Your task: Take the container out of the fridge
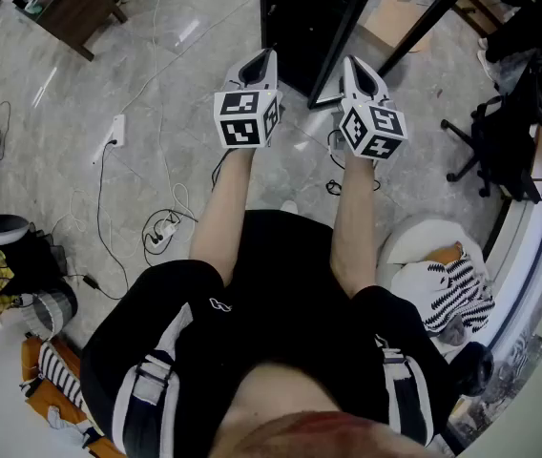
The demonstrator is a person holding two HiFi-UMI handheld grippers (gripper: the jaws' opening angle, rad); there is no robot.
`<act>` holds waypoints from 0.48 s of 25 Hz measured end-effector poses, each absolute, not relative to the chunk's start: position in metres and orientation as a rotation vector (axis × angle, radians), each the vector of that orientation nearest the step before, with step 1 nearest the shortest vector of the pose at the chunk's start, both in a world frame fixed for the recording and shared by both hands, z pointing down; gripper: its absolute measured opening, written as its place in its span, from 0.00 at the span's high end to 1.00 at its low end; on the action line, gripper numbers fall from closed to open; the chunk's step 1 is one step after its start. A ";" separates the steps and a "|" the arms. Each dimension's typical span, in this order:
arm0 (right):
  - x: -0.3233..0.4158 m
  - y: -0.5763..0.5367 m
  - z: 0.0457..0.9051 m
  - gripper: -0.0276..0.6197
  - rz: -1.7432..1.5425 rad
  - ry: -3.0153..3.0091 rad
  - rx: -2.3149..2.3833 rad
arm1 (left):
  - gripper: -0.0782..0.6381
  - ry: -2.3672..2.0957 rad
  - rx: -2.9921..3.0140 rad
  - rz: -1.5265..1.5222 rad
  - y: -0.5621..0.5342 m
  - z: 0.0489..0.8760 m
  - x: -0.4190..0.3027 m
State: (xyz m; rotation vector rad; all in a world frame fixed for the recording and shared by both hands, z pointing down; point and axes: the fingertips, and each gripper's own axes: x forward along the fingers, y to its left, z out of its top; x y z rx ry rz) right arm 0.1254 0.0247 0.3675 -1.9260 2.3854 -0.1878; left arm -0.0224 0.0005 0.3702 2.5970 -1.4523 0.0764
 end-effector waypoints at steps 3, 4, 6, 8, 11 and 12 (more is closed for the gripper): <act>0.126 0.026 0.372 0.94 -0.248 2.336 -1.921 | 0.88 -1.421 2.617 0.094 0.006 0.368 -0.028; 0.126 0.025 0.373 0.94 -0.266 2.309 -1.917 | 0.88 -1.415 2.615 0.091 0.006 0.369 -0.033; 0.120 0.023 0.373 0.94 -0.289 2.257 -1.904 | 0.88 -1.424 2.581 0.082 0.000 0.372 -0.053; 0.108 0.020 0.377 0.94 -0.305 2.232 -1.914 | 0.88 -1.457 2.540 0.097 -0.005 0.379 -0.080; 0.089 0.016 0.381 0.94 -0.325 2.218 -1.932 | 0.88 -1.470 2.526 0.105 -0.008 0.384 -0.105; 0.083 0.016 0.381 0.94 -0.326 2.217 -1.932 | 0.88 -1.462 2.528 0.096 -0.008 0.384 -0.109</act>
